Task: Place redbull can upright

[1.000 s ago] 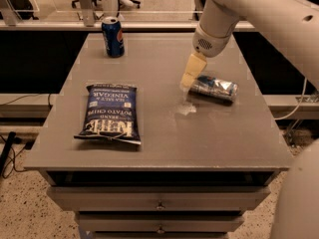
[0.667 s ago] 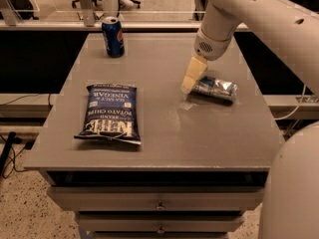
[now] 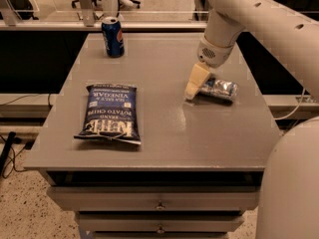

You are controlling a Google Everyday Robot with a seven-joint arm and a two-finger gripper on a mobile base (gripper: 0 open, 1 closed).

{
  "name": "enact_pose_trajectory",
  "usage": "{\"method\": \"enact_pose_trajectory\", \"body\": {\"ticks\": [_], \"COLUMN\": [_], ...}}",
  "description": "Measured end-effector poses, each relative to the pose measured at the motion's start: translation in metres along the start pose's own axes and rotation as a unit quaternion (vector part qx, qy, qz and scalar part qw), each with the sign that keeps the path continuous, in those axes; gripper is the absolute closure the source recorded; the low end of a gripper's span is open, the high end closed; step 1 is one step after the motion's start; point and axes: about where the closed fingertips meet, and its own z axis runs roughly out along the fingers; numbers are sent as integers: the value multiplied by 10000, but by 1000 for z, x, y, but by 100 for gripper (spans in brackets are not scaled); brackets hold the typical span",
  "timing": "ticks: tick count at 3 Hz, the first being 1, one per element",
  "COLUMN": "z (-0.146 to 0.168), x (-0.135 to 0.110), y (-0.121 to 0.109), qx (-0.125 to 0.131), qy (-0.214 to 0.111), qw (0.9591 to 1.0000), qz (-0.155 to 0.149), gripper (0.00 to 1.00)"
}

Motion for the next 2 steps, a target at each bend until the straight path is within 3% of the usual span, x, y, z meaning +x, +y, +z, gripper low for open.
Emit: {"method": "enact_pose_trajectory", "body": {"ticks": [2], "z": [-15], "x": [-8], "y": [15], "qx": [-316], "qy": [-319], "qw": [9989], "qz": [-154], "gripper": [62]}}
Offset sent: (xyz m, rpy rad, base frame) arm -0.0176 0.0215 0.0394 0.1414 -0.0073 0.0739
